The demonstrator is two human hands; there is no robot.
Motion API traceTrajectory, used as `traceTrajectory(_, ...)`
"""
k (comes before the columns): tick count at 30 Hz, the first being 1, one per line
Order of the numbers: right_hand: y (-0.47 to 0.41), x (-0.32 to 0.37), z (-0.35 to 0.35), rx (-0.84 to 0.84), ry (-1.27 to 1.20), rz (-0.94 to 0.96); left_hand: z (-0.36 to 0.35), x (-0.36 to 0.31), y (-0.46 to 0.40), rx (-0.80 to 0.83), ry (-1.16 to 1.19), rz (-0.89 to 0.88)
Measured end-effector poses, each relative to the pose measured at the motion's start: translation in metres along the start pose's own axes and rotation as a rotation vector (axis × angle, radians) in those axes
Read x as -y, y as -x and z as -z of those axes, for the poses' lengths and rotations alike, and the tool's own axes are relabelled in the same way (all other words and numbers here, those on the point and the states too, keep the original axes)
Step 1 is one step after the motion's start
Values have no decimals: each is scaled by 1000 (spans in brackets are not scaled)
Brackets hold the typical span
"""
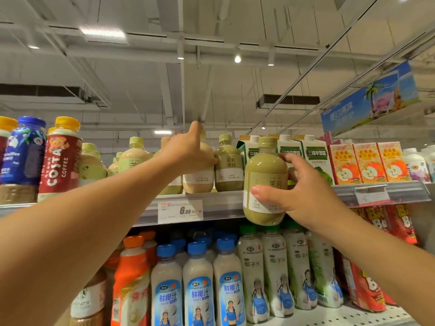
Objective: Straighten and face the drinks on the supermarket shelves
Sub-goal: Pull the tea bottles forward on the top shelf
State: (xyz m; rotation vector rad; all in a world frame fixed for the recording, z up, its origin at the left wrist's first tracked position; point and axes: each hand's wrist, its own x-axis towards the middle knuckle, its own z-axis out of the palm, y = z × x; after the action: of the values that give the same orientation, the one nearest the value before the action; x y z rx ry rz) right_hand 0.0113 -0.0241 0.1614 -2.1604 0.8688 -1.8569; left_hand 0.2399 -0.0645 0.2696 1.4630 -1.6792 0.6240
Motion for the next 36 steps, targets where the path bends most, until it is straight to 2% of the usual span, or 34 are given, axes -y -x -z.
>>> traceTrajectory(5, -15, 14, -14, -44, 16, 51, 13, 7, 20, -115, 323, -116)
traceTrajectory(8, -27, 30, -28, -20, 30, 70, 41, 14, 27, -168, 531, -111)
traceTrajectory(10, -37, 41, -40, -4, 78, 86, 62, 22, 31, -162, 573, -99)
traceTrajectory(13, -52, 53, -61, 2, 116, 95, 85, 43, 39, -162, 555, -70)
traceTrajectory(20, -81, 58, -103, 52, 247, -26, 115, 101, 53, -152, 398, 16)
traceTrajectory(27, -86, 57, -117, 49, 383, -132, 117, 130, 55, -105, 262, 48)
traceTrajectory(36, -86, 68, -128, 73, 578, -130, 108, 153, 47, -129, 156, 81)
